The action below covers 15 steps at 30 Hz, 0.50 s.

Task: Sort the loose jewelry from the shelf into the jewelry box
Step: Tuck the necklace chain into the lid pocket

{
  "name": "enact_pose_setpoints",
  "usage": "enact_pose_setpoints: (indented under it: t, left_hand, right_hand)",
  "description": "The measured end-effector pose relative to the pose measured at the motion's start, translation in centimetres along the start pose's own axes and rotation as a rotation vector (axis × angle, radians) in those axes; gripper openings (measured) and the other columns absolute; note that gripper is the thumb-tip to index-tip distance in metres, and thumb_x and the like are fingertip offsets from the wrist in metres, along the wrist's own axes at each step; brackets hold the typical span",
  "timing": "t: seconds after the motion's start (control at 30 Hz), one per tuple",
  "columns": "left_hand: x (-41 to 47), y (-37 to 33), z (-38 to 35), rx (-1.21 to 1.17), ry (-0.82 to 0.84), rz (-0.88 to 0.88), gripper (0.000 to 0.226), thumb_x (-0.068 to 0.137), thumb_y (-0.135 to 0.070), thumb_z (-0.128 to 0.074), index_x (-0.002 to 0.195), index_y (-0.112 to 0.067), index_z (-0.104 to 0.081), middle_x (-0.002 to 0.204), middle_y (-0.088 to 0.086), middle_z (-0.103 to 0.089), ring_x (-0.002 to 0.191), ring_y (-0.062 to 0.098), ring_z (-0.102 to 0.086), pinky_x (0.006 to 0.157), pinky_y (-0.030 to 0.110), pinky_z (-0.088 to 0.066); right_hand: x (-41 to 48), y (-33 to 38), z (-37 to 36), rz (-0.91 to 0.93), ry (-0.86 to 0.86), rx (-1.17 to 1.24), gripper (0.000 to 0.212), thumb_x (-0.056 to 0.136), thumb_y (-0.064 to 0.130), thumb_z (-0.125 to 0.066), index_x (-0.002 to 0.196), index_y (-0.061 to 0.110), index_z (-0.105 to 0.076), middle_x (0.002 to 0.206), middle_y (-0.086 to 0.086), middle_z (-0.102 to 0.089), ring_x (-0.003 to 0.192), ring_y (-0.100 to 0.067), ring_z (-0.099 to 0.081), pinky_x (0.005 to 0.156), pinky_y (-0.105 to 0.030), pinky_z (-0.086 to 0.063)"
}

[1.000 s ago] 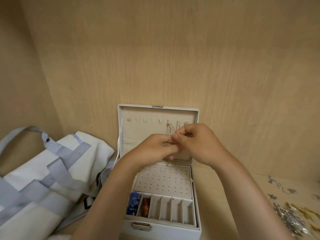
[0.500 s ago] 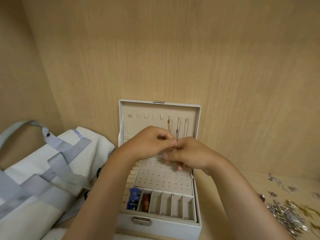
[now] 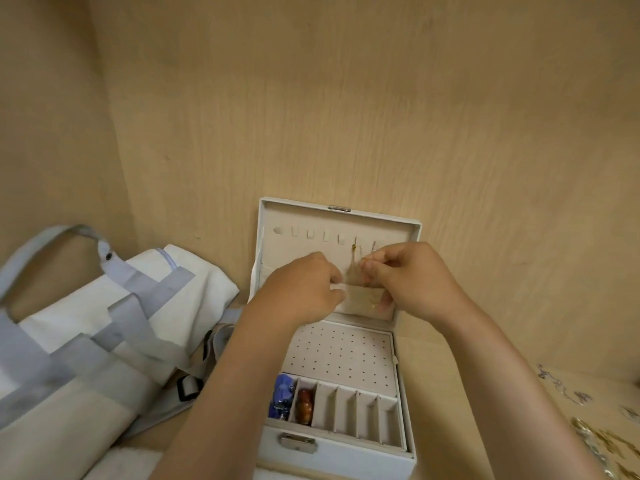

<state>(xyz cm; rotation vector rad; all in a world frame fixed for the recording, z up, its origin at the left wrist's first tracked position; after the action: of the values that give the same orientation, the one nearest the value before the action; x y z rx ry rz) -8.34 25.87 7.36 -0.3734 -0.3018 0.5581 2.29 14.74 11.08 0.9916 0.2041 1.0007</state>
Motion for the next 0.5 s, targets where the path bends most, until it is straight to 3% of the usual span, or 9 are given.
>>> enact_pose_setpoints:
  t: [0.07, 0.3, 0.43, 0.5]
  left_hand:
    - [0.0, 0.0, -0.3, 0.015, 0.021, 0.010, 0.038, 0.093, -0.044, -0.058, 0.128, -0.029, -0.062, 0.129, -0.009, -0.049, 0.116, 0.015, -0.054, 0.098, 0.037, -0.046]
    - [-0.1, -0.1, -0.5, 0.033, 0.044, -0.003, 0.030, 0.094, -0.036, -0.059, 0.121, -0.027, -0.064, 0.126, -0.004, -0.050, 0.118, 0.018, -0.052, 0.099, 0.040, -0.046]
    - [-0.2, -0.1, -0.4, 0.039, 0.058, 0.008, 0.038, 0.092, -0.037, -0.059, 0.130, -0.030, -0.059, 0.126, -0.006, -0.055, 0.113, 0.018, -0.056, 0.096, 0.039, -0.049]
    - [-0.3, -0.1, -0.2, 0.030, 0.055, 0.013, 0.034, 0.091, -0.038, -0.060, 0.124, -0.032, -0.063, 0.120, -0.007, -0.058, 0.107, 0.017, -0.060, 0.092, 0.038, -0.052]
  right_hand:
    - [0.6, 0.7, 0.1, 0.021, 0.000, -0.043, 0.022, 0.096, 0.021, -0.063, 0.078, 0.015, -0.075, 0.076, 0.002, -0.075, 0.051, -0.024, -0.069, 0.043, -0.018, -0.041]
    - [2.4, 2.5, 0.4, 0.067, -0.022, -0.087, 0.018, 0.096, 0.020, -0.062, 0.083, 0.017, -0.074, 0.077, -0.010, -0.075, 0.051, -0.028, -0.069, 0.056, -0.035, -0.059]
    - [2.3, 2.2, -1.0, 0.130, 0.038, -0.222, 0.021, 0.096, 0.017, -0.059, 0.082, 0.021, -0.074, 0.072, 0.003, -0.074, 0.048, -0.018, -0.068, 0.061, -0.033, -0.059]
    - [2.0, 1.2, -2.2, 0.142, 0.068, -0.310, 0.021, 0.095, 0.020, -0.060, 0.083, 0.026, -0.075, 0.074, 0.012, -0.073, 0.050, -0.012, -0.066, 0.064, -0.034, -0.059]
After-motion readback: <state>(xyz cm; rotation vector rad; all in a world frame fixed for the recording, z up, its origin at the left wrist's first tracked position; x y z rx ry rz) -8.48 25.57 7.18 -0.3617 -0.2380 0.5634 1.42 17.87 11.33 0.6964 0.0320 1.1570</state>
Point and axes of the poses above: each hand's wrist, its own x-axis towards the middle knuckle, its own z-axis out of the back of the hand, y = z × x, the point moved 8 cm from there along x, towards the middle knuckle
